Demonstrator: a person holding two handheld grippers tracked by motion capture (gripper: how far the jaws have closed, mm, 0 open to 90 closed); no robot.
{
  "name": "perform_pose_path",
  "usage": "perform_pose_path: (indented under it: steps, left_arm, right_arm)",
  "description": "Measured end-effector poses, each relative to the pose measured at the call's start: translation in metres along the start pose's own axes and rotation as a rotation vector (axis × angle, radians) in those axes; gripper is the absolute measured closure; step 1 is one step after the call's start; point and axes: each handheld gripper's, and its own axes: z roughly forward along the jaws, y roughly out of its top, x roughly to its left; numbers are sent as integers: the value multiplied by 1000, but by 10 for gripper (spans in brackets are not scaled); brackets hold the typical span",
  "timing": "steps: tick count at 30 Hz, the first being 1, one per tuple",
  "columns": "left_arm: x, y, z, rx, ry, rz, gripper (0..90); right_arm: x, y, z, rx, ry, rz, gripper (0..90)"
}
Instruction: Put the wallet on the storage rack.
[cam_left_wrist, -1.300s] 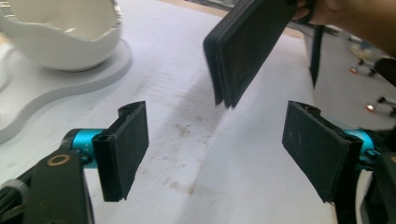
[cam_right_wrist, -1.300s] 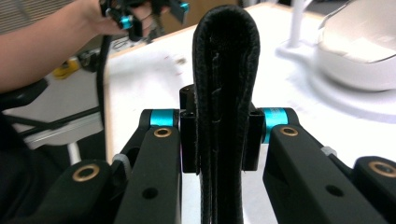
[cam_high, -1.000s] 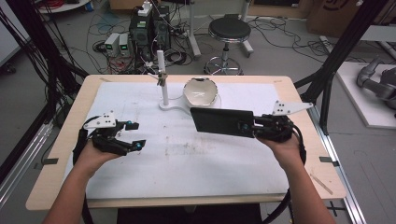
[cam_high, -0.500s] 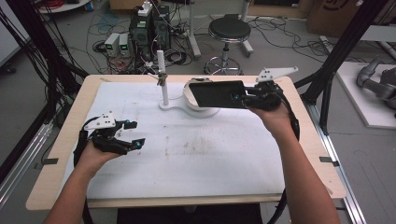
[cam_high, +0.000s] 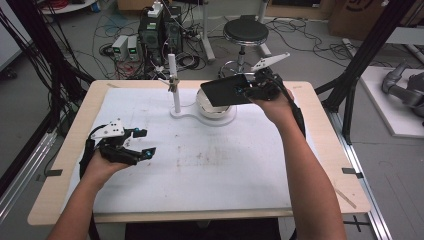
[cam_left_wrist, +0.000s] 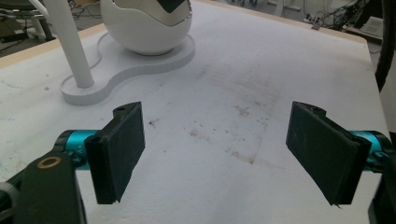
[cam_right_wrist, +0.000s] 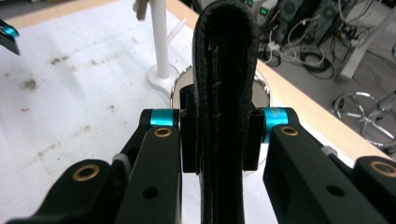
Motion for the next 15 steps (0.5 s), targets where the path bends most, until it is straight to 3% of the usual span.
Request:
perform_pose_path:
  steps: [2, 7, 15]
  left_arm:
    - [-1, 0, 1, -1, -3, 0, 196]
    - [-1, 0, 3, 9, -3, 7, 196]
    - [-1, -1, 4, 18, -6, 5, 196]
  right_arm:
    - [-1, 1, 11, 49, -1, 5, 756]
    - [-6, 0, 29, 97, 7, 20, 755]
    - [-11, 3, 48, 102, 22, 51, 749]
